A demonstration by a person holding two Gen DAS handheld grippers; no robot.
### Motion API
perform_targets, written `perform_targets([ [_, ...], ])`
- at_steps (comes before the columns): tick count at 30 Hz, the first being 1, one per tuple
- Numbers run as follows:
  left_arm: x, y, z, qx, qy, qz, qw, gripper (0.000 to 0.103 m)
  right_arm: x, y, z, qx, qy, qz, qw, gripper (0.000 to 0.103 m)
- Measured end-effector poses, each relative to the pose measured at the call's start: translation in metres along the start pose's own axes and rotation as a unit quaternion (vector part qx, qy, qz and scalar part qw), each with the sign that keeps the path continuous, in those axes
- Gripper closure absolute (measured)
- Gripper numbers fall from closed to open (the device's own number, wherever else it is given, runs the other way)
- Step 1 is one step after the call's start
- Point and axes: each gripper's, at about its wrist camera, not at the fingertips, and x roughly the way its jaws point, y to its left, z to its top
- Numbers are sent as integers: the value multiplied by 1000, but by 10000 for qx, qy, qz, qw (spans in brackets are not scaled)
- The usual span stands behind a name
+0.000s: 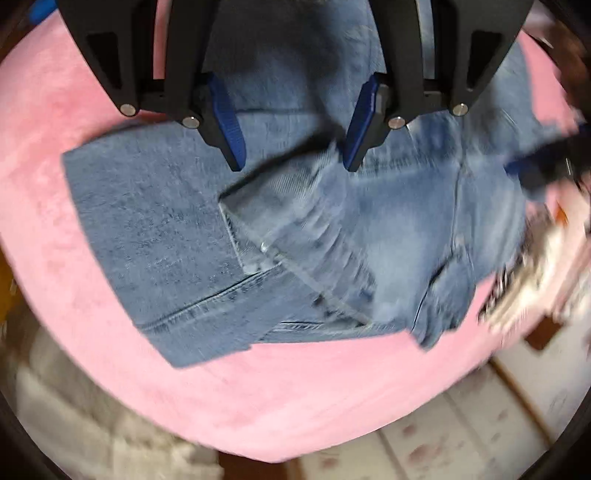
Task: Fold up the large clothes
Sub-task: 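Fold the gripped sleeve across the jacket front with the right tool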
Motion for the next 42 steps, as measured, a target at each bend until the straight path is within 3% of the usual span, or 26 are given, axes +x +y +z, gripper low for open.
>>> perform_targets([
  [3, -1, -2, 4, 22, -49, 10, 10000, 20, 7, 11, 11, -124, -79, 14, 9999, 51],
  [4, -2, -1, 5, 28, -69, 19, 10000, 20, 7, 21, 12, -358, -195, -50, 9992, 57],
  [5, -4, -1, 6, 33, -96, 31, 9999, 20, 10, 29, 15, -579, -226, -92, 9980, 80],
  [7, -7, 2, 7, 32, -133, 31, 9999, 20, 11, 58, 14, -1363, -366, -328, 9895, 83],
  [10, -9, 10, 8, -27, -153, 50, 9999, 20, 12, 102, -7, -2587, -601, -474, 9629, 83],
  [12, -9, 20, 7, -148, -145, 29, 9998, 26, 19, 130, -30, -3284, -606, -732, 9398, 79],
  [14, -6, 33, 6, -366, -44, -7, 9993, 26, 27, 140, -41, -3281, -411, -695, 9412, 69],
  [18, 4, 45, 0, -485, 124, -121, 9987, 26, 29, 154, -66, -3371, -407, -710, 9379, 63],
  [23, 25, 38, -2, -344, 439, -463, 9974, 26, 10, 147, -90, -3224, -403, -475, 9445, 63],
  [29, 61, 29, -3, -360, 823, -955, 9914, 28, -24, 110, -108, -2788, -277, -341, 9593, 63],
  [33, 84, 31, -1, -587, 1029, -1345, 9838, 44, -30, 92, -109, -2428, -171, -330, 9694, 63],
  [39, 108, 27, -1, -772, 1133, -1626, 9771, 47, -35, 71, -112, -2103, -105, -309, 9771, 63],
  [40, 110, 25, -1, -765, 1134, -1597, 9776, 51, -35, 71, -111, -2079, -101, -315, 9776, 63],
  [41, 111, 22, -1, -728, 1129, -1535, 9790, 66, -34, 71, -110, -2060, -93, -321, 9780, 63],
  [42, 112, 18, -1, -679, 1135, -1431, 9808, 94, -35, 69, -109, -2027, -87, -330, 9786, 63],
])
